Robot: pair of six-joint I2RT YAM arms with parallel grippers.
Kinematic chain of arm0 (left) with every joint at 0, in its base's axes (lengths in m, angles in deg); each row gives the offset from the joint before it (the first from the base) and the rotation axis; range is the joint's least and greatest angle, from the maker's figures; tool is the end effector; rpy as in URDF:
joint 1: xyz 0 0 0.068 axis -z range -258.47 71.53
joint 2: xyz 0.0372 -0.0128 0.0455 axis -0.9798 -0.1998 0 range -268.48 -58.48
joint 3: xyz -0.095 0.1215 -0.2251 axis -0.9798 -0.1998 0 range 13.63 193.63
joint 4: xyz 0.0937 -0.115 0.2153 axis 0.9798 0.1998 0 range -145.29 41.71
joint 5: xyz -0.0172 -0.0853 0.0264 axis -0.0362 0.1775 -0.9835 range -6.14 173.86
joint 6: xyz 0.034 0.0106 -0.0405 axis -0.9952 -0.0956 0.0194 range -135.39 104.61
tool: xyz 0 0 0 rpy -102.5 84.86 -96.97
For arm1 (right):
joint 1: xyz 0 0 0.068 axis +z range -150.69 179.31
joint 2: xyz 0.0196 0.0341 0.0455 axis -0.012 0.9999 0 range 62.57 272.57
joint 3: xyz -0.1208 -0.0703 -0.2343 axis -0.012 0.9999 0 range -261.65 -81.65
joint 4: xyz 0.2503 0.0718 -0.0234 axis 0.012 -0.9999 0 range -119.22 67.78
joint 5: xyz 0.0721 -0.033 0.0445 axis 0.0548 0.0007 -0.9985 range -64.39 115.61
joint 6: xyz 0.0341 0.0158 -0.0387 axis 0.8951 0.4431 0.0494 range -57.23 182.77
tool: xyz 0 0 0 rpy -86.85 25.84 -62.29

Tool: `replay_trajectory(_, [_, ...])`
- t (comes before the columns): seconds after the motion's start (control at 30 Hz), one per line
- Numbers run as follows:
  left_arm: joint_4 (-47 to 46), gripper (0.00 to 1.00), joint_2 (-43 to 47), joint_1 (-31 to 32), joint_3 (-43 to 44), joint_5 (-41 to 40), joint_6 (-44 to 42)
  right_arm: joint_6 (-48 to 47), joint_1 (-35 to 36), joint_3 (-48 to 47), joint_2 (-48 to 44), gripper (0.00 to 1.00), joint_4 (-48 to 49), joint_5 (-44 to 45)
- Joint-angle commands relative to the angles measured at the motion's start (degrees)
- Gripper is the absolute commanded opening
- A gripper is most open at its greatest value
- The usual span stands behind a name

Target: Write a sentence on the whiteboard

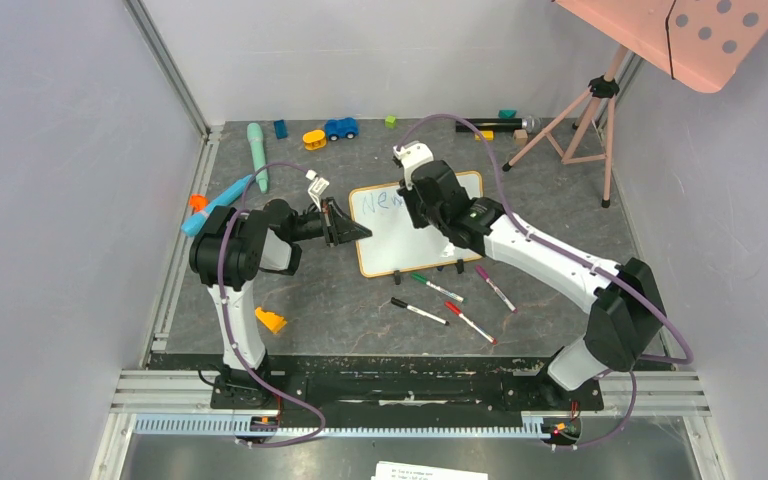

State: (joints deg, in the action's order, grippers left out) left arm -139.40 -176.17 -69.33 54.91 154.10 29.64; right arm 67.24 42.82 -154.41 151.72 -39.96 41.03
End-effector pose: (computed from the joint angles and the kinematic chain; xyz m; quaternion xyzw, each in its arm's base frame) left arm 0.3341 -0.0877 0.1348 0.2463 0.6455 -0.6175 0.3759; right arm 0.2660 0.2394 0.3051 -0.2333 0.8462 0.0805 0.4723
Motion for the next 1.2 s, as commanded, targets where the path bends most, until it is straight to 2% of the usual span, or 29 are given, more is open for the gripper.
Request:
replay_trajectory(0.0, [-5.1, 0.02, 1.7, 0.7, -0.2, 1.1, -3.8, -1.1, -1.4, -3.5, 1.4, 0.00, 1.5, 2.7])
replay_trajectory(0.63, [-5.1, 0.02, 1.3, 0.7, 0.3, 1.3, -3.6, -1.2, -1.9, -5.4, 0.6, 0.00, 1.5, 1.0])
replay_trajectory(1.17, [-5.1, 0.02, 1.3, 0.7, 0.3, 0.9, -3.5, -0.8, -3.4, 3.2, -7.8, 0.00, 5.0, -0.9])
